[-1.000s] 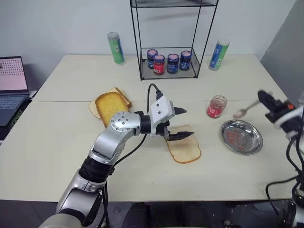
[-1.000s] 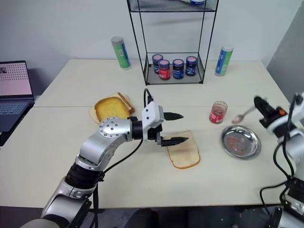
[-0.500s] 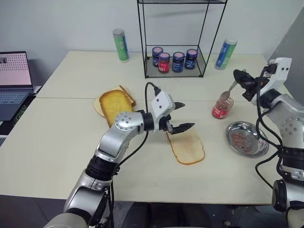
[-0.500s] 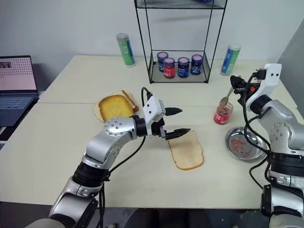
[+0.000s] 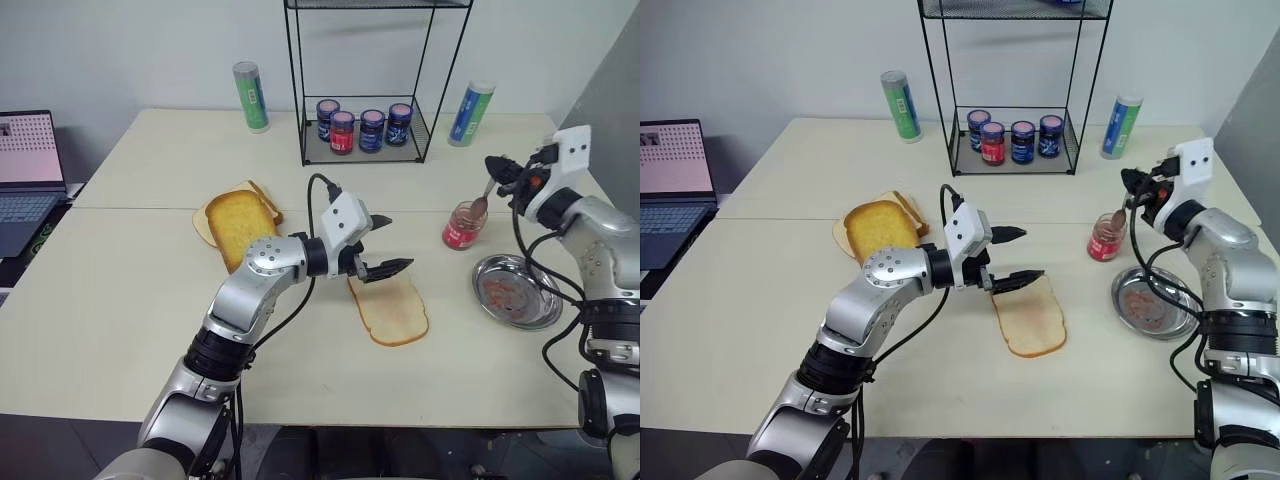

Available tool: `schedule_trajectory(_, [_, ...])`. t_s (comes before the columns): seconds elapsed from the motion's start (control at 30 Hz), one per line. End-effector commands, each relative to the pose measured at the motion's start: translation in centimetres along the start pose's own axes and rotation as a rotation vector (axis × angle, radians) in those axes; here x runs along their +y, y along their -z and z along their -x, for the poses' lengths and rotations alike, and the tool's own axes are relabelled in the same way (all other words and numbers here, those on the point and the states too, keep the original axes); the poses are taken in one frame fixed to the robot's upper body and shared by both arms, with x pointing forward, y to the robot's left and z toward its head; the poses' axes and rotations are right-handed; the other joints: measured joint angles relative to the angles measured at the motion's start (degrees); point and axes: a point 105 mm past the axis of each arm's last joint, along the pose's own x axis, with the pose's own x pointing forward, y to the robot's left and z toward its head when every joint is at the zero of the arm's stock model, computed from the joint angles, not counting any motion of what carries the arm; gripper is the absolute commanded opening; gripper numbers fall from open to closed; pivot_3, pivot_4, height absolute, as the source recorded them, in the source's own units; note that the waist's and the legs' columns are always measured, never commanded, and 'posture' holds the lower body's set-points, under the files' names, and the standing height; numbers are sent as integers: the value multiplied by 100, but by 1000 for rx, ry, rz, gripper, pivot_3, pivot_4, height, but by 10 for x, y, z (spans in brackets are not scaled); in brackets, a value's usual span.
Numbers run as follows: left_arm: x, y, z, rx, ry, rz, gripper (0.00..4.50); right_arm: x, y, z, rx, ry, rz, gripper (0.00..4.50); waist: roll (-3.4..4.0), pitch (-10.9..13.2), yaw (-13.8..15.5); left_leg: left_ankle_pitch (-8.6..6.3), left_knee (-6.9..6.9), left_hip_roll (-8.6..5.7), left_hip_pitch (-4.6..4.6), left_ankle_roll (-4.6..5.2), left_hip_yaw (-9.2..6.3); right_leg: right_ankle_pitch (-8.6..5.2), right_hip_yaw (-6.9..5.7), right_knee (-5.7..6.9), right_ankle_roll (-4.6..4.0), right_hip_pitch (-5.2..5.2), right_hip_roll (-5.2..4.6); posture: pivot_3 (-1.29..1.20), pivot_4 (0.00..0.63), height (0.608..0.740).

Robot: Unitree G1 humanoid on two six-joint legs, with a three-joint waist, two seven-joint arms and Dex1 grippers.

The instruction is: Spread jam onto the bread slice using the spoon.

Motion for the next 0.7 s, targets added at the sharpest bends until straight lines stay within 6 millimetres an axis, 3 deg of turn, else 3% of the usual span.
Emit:
schedule_trajectory(0.03, [1,-13,-2,-49,-18,-41,4113,6,1,-2,-25,14,92,7,0,0,0,0,0,0,0,-1,0,0,-1,0,0,0,0,0,150,740])
schedule_trajectory(0.37, [1,-11,-3,-60,-42,-33,4113,19,26,-7,23,48,180,7,0,0,-2,6,1,0,1,-11,0,0,0,2,0,0,-1,0,150,740])
schedule_trajectory(0.47, [0,-11,-3,-58,-39,-33,4113,16,35,-5,42,83,115,7,0,0,-2,7,1,0,0,-12,0,0,0,1,0,1,-1,0,150,740])
schedule_trajectory(0.7, [0,-10,-2,-56,-41,-34,4113,22,31,-8,16,94,-52,7,0,-1,-10,7,3,1,4,-13,-1,0,0,6,0,2,0,0,150,740])
